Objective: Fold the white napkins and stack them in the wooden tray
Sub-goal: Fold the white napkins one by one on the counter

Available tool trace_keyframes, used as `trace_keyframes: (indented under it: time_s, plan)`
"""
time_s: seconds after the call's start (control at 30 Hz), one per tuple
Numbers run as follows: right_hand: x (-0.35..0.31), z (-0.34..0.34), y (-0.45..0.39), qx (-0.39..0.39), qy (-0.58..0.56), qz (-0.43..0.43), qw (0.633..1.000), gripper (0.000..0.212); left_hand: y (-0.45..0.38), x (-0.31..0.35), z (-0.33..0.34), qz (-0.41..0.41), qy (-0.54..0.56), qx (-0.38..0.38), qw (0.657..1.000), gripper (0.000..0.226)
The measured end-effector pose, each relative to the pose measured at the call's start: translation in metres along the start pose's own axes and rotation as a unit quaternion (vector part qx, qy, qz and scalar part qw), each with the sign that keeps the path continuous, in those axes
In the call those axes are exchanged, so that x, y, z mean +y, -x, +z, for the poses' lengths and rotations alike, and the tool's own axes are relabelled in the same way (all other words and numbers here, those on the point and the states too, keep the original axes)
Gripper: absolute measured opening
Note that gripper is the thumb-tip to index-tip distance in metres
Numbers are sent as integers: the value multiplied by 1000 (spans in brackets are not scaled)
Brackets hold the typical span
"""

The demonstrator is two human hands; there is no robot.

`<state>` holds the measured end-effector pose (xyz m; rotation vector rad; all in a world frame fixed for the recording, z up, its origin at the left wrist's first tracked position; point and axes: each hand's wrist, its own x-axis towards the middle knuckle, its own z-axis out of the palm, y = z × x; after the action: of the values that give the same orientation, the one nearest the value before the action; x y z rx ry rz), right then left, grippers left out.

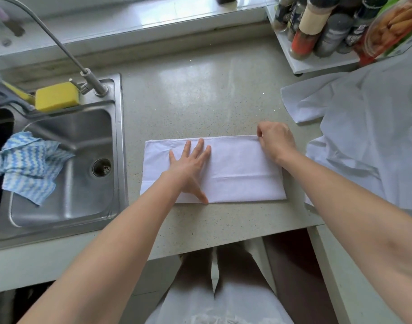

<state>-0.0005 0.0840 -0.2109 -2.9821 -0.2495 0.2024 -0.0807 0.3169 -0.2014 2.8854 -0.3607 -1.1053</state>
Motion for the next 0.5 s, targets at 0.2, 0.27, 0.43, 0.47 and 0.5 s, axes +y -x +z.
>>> trace_keyframes:
  time_s: [0.2, 0.27, 0.43, 0.47, 0.5]
  plan:
    - [-3, -8, 3, -19, 81, 28, 996, 32, -11, -13, -9, 58, -67, -4, 996, 155]
    - [-12, -8, 3, -68, 37, -38, 996, 26, -16, -14, -13, 73, -97, -6, 993, 155]
    - [-28, -11, 13, -189, -22, -11, 982, 20, -21, -14, -30, 124, -230, 9, 965, 155]
    - [-28, -11, 20, -200, -33, 10, 979, 12, -22, -14, -35, 133, -261, 11, 956, 155]
    - [-28, -10, 28, -212, -49, 33, 975, 5, -22, -13, -41, 140, -293, 14, 946, 155]
